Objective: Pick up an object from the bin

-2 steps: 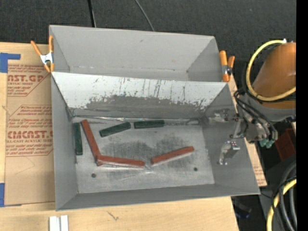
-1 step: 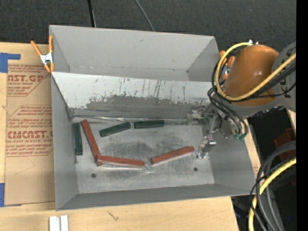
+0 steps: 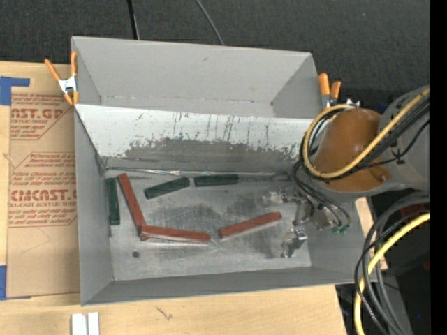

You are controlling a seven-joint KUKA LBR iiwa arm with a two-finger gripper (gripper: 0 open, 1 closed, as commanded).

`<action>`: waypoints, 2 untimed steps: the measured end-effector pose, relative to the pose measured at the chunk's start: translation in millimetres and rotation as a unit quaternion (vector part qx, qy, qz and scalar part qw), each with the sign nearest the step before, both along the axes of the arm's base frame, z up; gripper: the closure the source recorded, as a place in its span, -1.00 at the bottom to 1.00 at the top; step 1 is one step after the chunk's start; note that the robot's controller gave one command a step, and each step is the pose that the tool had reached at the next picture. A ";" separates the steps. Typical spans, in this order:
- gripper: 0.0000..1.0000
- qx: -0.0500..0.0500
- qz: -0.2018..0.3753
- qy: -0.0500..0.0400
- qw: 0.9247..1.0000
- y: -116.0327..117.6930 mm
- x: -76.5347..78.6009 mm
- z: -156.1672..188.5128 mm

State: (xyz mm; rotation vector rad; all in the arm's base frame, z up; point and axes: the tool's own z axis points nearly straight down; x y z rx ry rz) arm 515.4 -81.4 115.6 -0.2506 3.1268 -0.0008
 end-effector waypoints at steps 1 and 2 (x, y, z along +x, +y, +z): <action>1.00 0.000 0.030 0.005 1.000 26.1 36.8 -42.9; 1.00 0.000 0.030 0.005 1.000 26.1 36.8 -42.9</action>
Offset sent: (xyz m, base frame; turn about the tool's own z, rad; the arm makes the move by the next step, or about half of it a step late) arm 0.0000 0.0000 0.0000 0.0000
